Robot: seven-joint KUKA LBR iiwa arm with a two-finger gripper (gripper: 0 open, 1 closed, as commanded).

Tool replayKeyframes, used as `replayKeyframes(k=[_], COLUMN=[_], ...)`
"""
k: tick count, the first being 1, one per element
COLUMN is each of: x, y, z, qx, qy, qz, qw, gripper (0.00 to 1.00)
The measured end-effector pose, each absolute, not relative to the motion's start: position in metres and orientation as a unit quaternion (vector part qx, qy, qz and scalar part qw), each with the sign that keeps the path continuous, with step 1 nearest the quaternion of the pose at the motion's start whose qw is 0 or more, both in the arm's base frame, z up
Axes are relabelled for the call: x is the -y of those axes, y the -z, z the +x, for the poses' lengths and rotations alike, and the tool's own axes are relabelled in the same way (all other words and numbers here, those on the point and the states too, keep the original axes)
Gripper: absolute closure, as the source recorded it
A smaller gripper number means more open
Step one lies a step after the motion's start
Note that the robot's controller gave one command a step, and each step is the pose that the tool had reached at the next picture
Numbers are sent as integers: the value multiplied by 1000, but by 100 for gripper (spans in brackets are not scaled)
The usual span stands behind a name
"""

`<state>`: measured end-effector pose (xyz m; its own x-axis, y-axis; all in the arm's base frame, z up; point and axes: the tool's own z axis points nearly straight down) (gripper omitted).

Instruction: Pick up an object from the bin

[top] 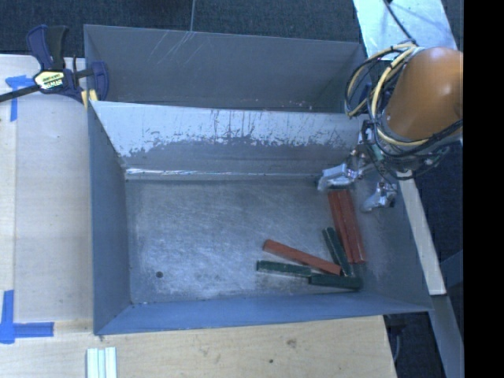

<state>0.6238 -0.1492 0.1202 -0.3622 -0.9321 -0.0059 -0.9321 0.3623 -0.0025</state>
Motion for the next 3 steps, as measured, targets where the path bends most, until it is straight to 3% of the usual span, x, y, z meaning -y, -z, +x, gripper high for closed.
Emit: replayKeyframes(k=[1, 2, 3], x=[135, 136, 154], y=[-84, -83, -270], z=[609, 608, 628], qx=[-863, -864, -866], qy=[-1, -1, 4], qz=[-505, -504, -499], qw=[5, 3, 5], gripper=[0, 100, 100])
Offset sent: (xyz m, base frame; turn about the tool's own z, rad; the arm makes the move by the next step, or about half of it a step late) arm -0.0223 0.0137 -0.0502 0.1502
